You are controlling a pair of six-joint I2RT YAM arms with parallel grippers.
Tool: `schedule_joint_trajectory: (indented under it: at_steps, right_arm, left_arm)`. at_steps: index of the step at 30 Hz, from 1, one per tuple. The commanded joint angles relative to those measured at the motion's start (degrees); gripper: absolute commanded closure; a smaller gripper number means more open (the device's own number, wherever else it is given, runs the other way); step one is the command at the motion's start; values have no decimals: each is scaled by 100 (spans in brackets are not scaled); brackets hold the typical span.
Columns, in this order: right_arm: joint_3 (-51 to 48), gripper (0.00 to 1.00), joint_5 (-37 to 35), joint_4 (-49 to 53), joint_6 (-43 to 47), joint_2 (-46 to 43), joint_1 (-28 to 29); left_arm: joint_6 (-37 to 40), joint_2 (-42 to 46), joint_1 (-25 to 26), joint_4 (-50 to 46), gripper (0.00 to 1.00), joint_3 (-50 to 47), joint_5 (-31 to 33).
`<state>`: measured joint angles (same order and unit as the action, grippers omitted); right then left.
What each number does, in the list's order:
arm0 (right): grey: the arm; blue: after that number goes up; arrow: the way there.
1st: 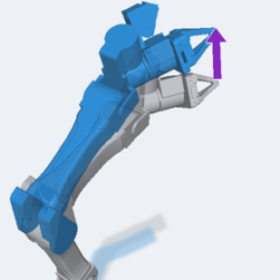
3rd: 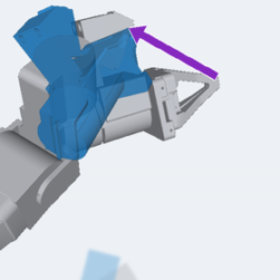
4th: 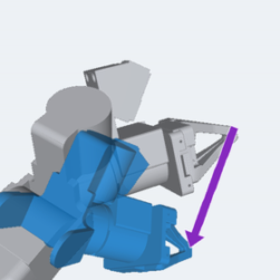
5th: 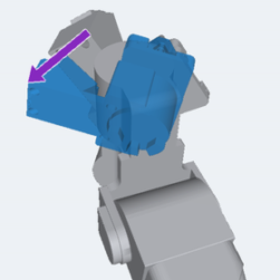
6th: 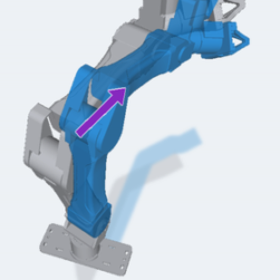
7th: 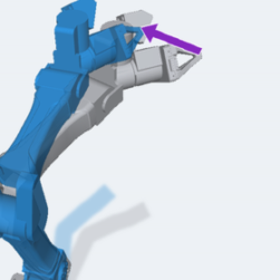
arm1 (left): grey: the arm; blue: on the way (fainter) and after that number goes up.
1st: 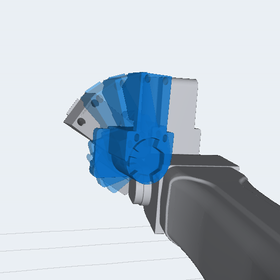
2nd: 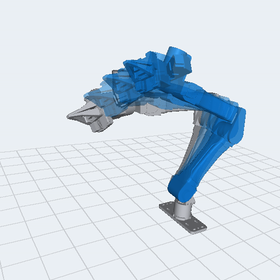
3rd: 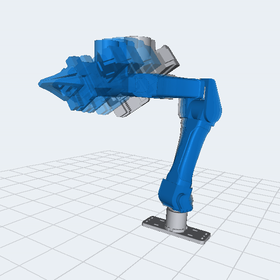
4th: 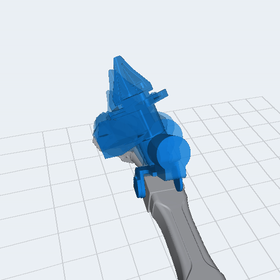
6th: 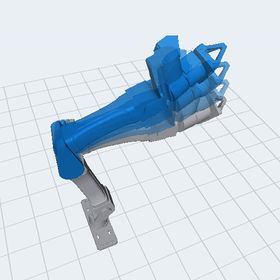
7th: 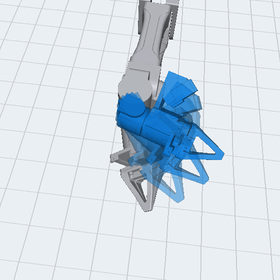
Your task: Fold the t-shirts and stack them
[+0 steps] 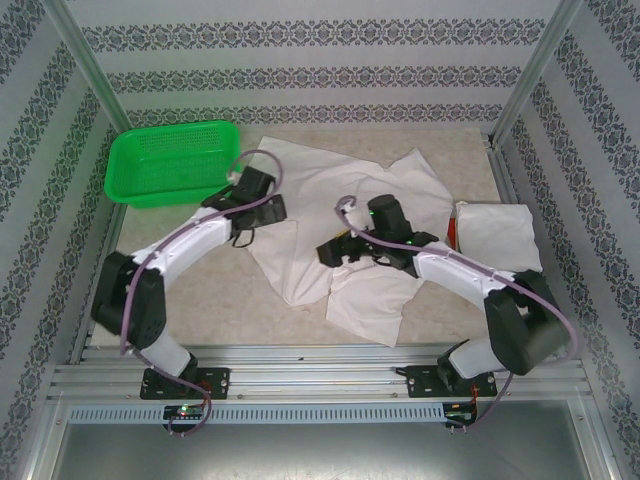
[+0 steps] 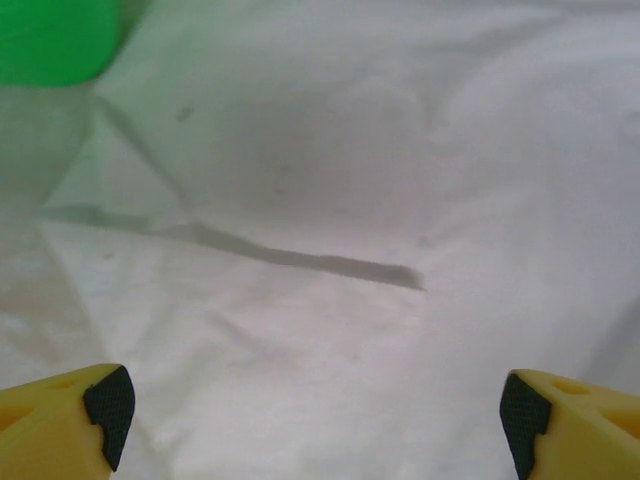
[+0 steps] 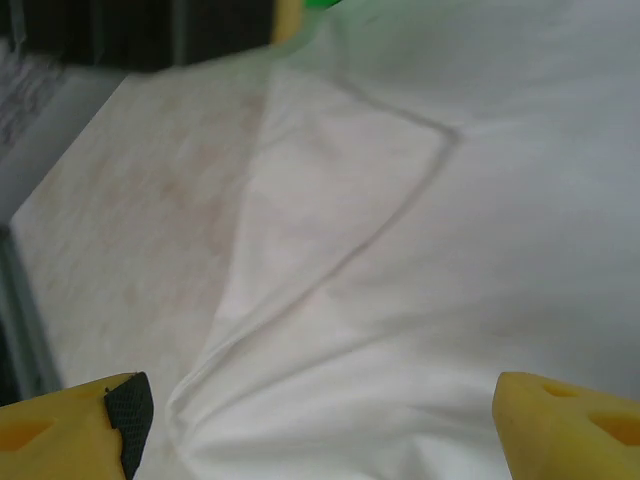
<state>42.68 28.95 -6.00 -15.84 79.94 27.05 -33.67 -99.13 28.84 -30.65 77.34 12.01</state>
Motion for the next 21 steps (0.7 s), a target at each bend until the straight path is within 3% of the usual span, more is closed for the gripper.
schedule_joint_trajectory:
  at_steps: [1,10,21]
  right_arm:
    - [-462,13,-661,-700,-851,-329,-278]
    - [-808,12,-759,-622,-876,-532,-332]
    - [-882,12,-750,-786,-885,-445,-280]
  left_arm:
    - [321,-764,392,-1318,11,720,596]
    - [114,-2308,682,-2138,36,2184,1103]
    - [18,-2790,538,-1829,44,2382,745]
